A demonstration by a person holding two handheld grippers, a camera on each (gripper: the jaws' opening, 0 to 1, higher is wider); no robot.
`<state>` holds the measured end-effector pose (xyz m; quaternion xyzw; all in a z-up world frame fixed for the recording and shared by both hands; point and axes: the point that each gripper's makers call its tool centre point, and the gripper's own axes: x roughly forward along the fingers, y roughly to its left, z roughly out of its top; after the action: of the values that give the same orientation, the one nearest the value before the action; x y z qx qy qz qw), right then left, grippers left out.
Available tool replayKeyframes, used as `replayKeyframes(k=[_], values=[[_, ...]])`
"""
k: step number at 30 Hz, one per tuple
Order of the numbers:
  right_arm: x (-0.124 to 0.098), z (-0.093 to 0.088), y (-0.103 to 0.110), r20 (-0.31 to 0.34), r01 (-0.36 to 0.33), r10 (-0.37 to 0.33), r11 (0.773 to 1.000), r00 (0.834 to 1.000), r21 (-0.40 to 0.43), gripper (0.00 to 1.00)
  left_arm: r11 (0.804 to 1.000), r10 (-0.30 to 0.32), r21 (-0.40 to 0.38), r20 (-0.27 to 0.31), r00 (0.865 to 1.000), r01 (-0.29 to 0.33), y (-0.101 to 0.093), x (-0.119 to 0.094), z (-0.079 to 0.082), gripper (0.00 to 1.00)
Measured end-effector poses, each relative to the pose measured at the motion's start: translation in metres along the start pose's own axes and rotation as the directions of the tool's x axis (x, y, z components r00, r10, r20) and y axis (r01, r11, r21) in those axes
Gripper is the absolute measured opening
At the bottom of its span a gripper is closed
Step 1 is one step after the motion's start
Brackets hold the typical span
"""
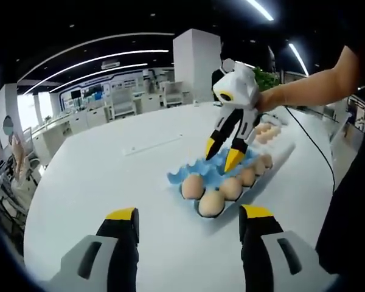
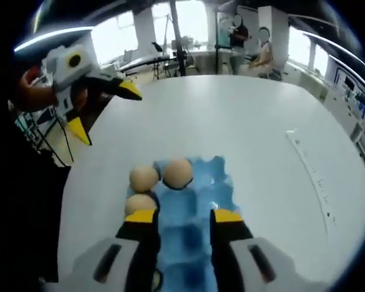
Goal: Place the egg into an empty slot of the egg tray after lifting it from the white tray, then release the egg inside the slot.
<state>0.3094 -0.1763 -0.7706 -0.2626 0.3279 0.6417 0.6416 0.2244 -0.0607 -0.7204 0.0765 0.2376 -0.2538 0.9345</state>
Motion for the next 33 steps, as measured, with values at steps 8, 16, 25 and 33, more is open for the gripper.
replayKeyframes(k=[8,16,25,33], values=[[-0.034,-0.035,-0.006,-0.018,0.058,-0.058,0.997,0.998,0.048,0.32,1.0,-0.003,0.004,0.001,1.0,0.003,0.0,0.0,0.002,0.67],[-0.072,-0.081,-0.011,-0.066,0.129,-0.123,0.986,0.99,0.105,0.32,1.0,-0.02,0.018,0.007,1.0,0.019,-0.006,0.004,0.007,0.67],[-0.104,-0.126,-0.015,-0.138,0.205,-0.185,0.968,0.973,0.145,0.32,0.999,-0.028,0.026,0.011,1.0,0.027,-0.009,0.005,0.01,0.66],[-0.128,-0.159,-0.022,-0.192,0.27,-0.237,0.947,0.952,0.173,0.32,0.999,-0.026,0.028,0.006,1.0,0.026,-0.011,0.004,0.009,0.66]])
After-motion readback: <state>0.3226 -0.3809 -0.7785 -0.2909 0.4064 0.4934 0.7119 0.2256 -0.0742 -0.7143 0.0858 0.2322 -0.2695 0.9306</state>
